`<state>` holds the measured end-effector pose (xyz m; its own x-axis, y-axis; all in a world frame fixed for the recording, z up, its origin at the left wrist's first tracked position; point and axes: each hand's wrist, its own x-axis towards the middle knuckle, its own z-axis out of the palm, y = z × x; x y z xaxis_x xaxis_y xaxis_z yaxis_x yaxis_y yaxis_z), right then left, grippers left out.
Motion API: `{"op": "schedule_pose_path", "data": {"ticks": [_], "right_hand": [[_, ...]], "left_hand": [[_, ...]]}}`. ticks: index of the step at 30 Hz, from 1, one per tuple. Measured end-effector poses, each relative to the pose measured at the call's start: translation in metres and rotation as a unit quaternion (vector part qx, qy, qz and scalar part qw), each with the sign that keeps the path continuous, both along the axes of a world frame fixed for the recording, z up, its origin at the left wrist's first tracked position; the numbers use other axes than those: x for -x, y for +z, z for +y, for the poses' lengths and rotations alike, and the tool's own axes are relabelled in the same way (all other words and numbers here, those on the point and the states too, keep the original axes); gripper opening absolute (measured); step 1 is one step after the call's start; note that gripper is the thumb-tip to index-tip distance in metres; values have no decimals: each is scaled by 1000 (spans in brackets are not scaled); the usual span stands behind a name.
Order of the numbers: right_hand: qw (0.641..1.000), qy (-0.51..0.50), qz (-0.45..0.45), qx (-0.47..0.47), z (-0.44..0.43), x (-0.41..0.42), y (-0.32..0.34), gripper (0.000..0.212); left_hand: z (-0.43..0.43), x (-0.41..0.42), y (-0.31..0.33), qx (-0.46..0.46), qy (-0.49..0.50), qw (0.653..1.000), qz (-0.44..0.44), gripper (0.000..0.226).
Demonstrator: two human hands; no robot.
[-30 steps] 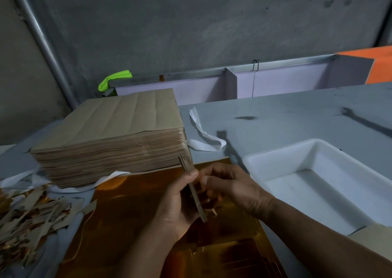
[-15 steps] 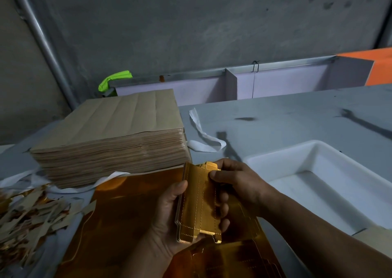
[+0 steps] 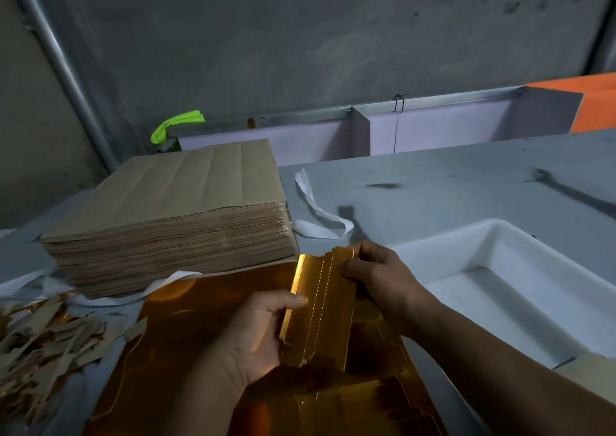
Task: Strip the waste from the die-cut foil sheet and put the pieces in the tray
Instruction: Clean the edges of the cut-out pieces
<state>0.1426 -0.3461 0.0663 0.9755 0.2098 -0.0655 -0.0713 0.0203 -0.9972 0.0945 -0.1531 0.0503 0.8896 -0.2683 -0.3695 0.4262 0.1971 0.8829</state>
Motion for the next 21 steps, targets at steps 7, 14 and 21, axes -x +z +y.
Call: {"op": "schedule_pose_path", "data": {"ticks": [7,14,21], "right_hand": [[998,39,8,-38,0,4,3,17],[979,124,37,-159,-2,9,11,29],[983,115,28,-139,-2,7,7,39]], "left_hand": [[-13,4,2,-69,43,996,-24,51],[-13,8,2,12,53,998,17,85],[-17,6,-2,50,-2,999,8,30]]}}
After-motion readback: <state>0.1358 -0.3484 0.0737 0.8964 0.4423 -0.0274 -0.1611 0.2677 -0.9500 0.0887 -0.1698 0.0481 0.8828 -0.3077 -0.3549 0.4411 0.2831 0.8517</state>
